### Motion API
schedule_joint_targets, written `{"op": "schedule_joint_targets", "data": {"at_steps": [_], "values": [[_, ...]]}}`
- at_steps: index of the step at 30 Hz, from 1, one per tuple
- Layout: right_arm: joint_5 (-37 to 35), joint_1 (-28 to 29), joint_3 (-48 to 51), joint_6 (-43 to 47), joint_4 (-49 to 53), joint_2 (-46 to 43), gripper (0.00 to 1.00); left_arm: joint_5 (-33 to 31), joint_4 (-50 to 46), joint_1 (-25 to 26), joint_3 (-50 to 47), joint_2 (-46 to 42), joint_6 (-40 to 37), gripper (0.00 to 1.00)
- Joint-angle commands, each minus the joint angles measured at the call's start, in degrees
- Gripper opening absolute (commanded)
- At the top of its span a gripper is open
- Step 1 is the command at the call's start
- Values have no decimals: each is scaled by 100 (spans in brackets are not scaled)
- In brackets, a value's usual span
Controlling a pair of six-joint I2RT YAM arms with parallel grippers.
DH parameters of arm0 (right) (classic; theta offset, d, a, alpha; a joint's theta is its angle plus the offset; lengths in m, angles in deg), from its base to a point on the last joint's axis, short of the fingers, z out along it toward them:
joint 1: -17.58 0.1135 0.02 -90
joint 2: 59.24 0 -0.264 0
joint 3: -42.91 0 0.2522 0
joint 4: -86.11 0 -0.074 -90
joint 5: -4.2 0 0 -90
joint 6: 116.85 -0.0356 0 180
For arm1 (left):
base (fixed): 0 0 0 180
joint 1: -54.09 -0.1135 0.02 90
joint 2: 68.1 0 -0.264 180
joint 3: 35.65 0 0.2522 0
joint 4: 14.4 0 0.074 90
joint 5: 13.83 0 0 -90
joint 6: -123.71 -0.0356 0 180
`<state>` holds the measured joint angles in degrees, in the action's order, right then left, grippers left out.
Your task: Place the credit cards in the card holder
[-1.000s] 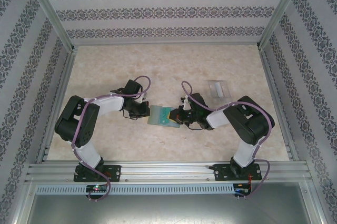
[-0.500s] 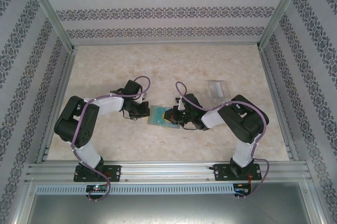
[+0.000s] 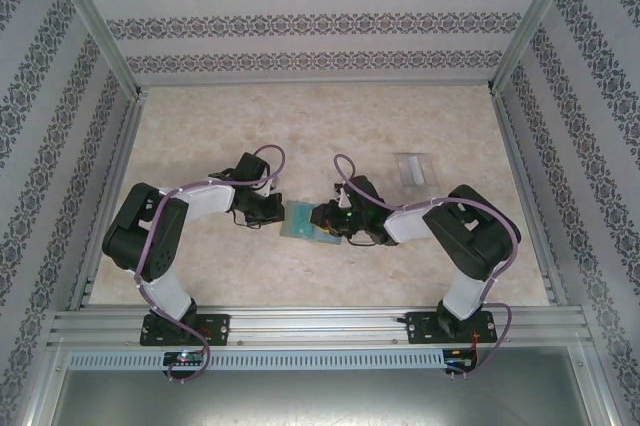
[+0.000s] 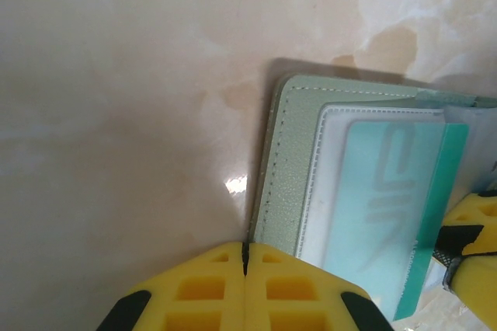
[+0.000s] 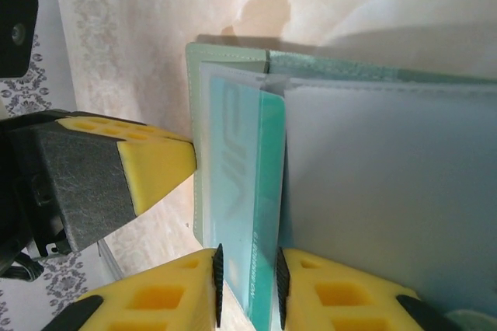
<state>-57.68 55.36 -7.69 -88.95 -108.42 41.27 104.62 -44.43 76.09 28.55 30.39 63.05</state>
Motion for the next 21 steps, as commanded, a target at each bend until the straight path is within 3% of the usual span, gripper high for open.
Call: {"op": "schedule_joint_targets", "data": {"at_steps": [1, 14, 21], "values": [[-371, 45, -84, 295, 579, -84, 29, -121, 63, -13, -131, 160, 76, 0], [-277, 174, -422, 333, 650, 214, 1, -76, 52, -13, -85, 205, 67, 0], [-201, 253, -655, 251, 608, 439, 0, -67, 53, -12, -58, 231, 52, 0]]}}
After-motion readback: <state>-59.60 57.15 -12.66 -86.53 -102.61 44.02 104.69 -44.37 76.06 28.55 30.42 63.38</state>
